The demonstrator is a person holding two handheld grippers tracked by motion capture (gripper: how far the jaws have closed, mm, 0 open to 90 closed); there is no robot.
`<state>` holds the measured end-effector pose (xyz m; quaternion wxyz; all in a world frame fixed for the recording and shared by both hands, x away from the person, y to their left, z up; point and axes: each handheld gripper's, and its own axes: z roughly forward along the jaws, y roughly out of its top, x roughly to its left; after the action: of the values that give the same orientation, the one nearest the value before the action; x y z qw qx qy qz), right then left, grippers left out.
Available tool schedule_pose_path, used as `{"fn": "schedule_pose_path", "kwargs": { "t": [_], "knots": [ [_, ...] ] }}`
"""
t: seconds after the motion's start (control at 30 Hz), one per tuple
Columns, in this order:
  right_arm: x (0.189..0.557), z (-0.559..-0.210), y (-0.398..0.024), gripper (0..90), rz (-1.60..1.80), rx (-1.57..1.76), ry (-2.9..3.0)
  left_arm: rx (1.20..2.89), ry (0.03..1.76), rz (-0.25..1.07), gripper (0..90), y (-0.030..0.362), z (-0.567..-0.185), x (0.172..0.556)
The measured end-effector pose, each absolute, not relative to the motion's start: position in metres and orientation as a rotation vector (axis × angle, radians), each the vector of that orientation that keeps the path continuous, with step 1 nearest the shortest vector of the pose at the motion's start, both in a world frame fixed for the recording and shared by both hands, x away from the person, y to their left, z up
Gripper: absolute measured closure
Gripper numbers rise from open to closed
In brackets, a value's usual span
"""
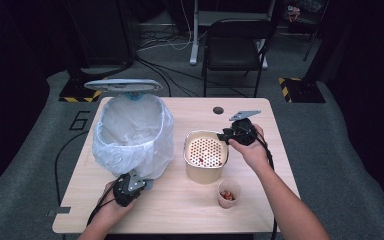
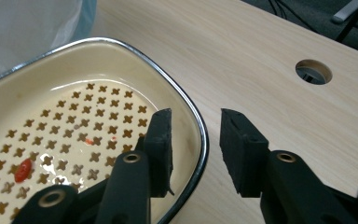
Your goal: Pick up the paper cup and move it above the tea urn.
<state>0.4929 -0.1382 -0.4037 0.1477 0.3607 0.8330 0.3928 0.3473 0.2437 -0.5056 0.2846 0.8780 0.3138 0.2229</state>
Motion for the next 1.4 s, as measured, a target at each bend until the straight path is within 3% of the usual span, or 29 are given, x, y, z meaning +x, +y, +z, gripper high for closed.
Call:
{"fn": "schedule_pose_path", "kwargs": {
  "t": [0.17,1.07,1.13,1.2,1.3,1.4],
  "knots": [
    [0.495,-0.411,-0.137,77.4,1.112,1.023,2.425,2.352,0.838,0.586,90.0,0.244,-0.505,0.348],
    [0.467,-0.411,-0.127,78.6,1.158,0.931,2.516,2.351,0.845,0.595,90.0,0.243,-0.505,0.347],
    [0.464,-0.411,-0.127,73.6,1.164,0.941,2.526,2.346,0.844,0.597,90.0,0.243,-0.506,0.347],
    [0.461,-0.409,-0.128,60.9,1.188,0.933,2.496,2.346,0.845,0.598,90.0,0.243,-0.506,0.347],
    [0.452,-0.401,-0.134,51.5,1.221,0.931,2.467,2.345,0.845,0.598,90.0,0.243,-0.506,0.347],
    [0.447,-0.397,-0.139,49.5,1.232,0.928,2.454,2.344,0.846,0.598,90.0,0.243,-0.506,0.347]
  ]
}}
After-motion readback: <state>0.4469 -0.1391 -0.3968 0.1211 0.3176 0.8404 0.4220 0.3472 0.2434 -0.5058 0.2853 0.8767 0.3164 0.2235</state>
